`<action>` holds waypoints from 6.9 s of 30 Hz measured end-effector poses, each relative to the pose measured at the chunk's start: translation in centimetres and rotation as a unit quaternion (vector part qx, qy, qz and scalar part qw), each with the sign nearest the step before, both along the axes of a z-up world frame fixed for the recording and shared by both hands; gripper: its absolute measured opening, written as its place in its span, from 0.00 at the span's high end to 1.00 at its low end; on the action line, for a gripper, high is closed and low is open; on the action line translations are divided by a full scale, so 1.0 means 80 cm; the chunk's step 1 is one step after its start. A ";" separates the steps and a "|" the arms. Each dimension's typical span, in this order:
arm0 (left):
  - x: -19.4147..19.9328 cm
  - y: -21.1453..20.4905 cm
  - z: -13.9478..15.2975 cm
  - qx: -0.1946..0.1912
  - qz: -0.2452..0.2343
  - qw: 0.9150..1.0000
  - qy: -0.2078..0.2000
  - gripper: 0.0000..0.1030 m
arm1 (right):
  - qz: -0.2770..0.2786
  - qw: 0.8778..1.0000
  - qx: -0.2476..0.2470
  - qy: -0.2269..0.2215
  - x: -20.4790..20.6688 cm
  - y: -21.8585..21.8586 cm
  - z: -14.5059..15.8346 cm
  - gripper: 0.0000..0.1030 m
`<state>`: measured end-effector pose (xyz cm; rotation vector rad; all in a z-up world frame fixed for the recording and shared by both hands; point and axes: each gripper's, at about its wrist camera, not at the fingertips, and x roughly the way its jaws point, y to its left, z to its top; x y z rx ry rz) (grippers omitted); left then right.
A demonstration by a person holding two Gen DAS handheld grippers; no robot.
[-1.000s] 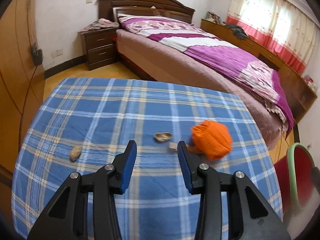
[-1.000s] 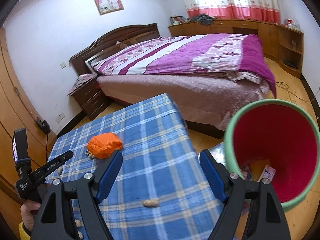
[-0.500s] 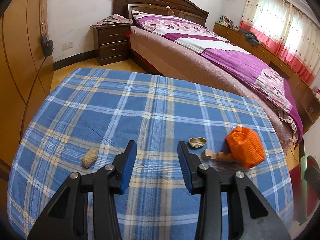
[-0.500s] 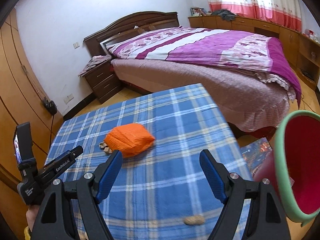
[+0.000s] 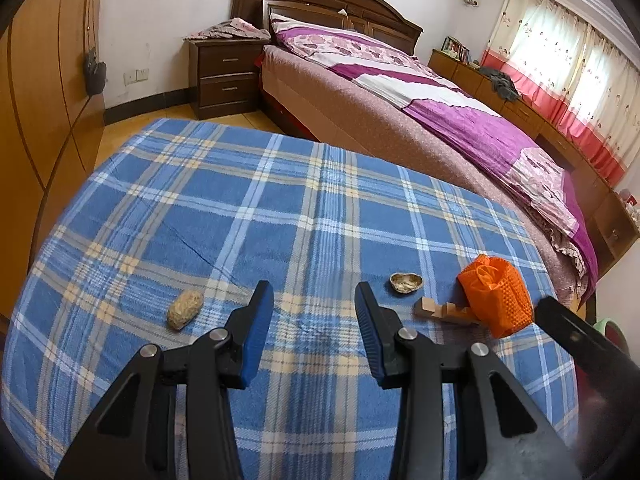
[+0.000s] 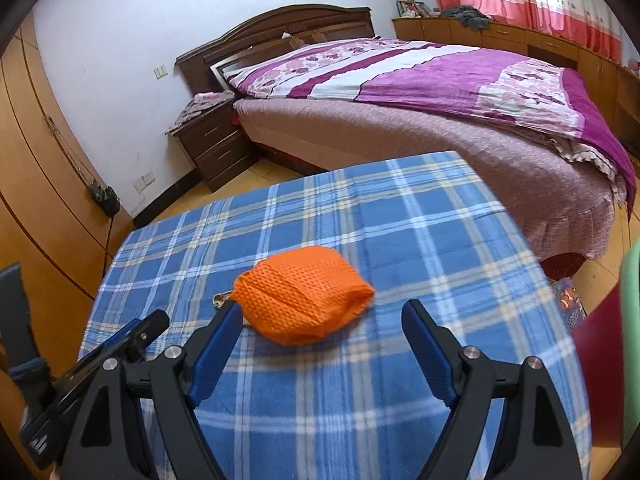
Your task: Collect trash
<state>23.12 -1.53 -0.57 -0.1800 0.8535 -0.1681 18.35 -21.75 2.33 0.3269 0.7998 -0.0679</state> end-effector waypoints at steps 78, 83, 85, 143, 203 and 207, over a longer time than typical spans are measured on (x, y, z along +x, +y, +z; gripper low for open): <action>0.002 -0.181 -0.017 0.161 -0.161 0.974 0.013 0.27 | -0.089 0.987 0.106 -0.086 -0.153 -0.153 0.029 0.82; 0.009 -0.180 -0.019 0.166 -0.155 0.974 0.011 0.26 | -0.092 0.986 0.109 -0.084 -0.153 -0.155 0.026 0.82; 0.012 -0.179 -0.019 0.165 -0.153 0.974 0.010 0.26 | -0.092 0.986 0.110 -0.084 -0.153 -0.156 0.026 0.82; -0.210 -0.366 0.100 0.030 -0.370 0.924 -0.089 0.26 | -0.274 0.953 0.079 -0.098 -0.353 -0.320 0.024 0.63; -0.236 -0.223 0.094 0.023 -0.257 0.965 -0.042 0.21 | -0.182 0.978 0.041 -0.096 -0.342 -0.187 0.057 0.15; -0.239 -0.188 0.101 0.019 -0.226 0.973 -0.048 0.21 | -0.166 0.980 0.031 -0.101 -0.340 -0.162 0.063 0.15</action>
